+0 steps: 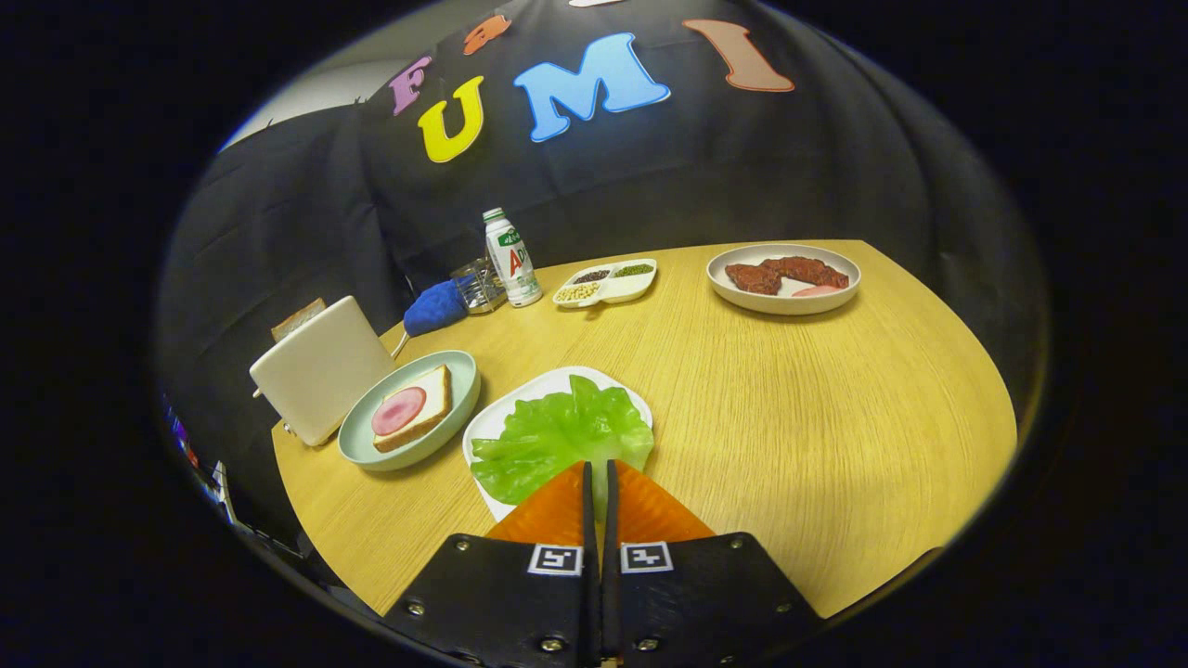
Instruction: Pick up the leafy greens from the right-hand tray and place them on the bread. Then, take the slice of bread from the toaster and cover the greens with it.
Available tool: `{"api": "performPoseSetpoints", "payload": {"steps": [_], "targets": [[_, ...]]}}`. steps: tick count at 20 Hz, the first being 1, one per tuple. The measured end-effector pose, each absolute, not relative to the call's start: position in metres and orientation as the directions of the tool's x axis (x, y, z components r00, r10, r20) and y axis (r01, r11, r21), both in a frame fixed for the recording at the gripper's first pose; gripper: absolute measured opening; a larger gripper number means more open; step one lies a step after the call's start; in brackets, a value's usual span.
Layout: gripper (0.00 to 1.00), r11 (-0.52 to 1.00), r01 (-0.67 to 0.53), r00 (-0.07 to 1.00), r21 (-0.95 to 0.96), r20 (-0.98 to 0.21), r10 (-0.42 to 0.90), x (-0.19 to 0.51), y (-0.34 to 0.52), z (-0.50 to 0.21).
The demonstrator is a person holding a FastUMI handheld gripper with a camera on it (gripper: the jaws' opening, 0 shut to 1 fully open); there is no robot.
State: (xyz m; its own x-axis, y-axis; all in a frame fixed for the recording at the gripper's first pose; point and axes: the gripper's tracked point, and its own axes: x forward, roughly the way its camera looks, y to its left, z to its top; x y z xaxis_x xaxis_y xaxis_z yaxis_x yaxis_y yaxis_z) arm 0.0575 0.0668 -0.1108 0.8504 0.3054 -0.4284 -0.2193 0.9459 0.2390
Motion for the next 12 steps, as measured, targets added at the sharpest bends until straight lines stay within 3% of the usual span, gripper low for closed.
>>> {"api": "performPoseSetpoints", "payload": {"steps": [12], "targets": [[0.01, 0.935, -0.314, 0.892, 0.163, -0.286, 0.349, 0.046, 0.099, -0.035]]}}
